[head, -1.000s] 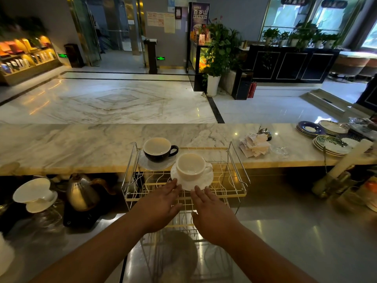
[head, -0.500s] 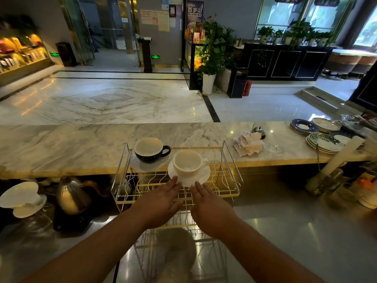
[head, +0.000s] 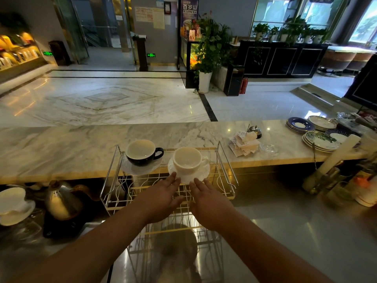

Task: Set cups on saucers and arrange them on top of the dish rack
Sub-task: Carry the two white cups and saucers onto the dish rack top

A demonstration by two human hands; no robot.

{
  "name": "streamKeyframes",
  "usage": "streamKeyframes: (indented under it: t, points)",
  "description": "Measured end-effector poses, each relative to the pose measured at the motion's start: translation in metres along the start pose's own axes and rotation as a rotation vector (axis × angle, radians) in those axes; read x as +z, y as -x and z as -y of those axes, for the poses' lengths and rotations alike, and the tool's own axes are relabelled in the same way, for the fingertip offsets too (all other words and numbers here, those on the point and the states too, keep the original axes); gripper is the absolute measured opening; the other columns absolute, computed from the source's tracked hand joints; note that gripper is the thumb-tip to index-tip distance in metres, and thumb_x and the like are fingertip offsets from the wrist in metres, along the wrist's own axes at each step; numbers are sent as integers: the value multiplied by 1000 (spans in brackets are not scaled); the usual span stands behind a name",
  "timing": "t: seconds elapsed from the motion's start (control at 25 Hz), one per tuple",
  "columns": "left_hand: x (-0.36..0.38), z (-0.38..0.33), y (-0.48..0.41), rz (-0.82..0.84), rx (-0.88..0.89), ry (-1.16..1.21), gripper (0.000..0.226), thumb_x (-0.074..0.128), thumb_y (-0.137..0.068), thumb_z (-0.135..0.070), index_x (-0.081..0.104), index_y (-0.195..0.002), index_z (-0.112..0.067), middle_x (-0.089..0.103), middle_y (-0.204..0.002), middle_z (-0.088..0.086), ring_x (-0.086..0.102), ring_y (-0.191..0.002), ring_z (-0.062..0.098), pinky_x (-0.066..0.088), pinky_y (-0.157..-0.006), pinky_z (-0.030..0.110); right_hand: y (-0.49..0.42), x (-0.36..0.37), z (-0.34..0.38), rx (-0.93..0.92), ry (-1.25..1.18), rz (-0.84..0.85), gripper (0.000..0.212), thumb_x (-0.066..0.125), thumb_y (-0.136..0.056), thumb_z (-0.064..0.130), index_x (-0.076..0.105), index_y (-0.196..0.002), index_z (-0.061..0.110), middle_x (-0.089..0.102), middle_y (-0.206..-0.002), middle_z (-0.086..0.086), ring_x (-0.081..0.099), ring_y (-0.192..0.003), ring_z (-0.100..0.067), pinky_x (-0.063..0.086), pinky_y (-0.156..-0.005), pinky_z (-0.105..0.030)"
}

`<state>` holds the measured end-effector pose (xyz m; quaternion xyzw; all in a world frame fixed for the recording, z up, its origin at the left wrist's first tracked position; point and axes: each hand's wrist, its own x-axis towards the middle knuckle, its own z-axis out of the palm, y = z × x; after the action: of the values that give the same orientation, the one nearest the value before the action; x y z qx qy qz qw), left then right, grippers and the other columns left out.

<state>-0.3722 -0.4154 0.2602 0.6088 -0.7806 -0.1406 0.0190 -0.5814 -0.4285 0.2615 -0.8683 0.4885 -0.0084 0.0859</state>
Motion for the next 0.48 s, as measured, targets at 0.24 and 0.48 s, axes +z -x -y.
streamKeyframes:
  t: [0.24, 0.48]
  points:
    - [-5, -5, -14, 20, -12, 16, 77, 27, -103, -64, 3, -165, -27, -9, -173, -1, 8, -159, 24, 19, -125, 43, -8, -5, -15, 7, 10, 16, 70, 33, -103, 51, 12, -160, 17, 12, -169, -11, 7, -154, -37, 22, -120, -52]
    - [-5, -7, -19, 12, -25, 32, 77, 28, -103, -64, 3, -165, -26, -9, -173, 1, 8, -159, 28, 17, -125, 43, -4, -4, -15, 3, 15, 20, 73, 30, -101, 55, 8, -160, 18, 7, -170, -11, 5, -153, -41, 20, -120, -53]
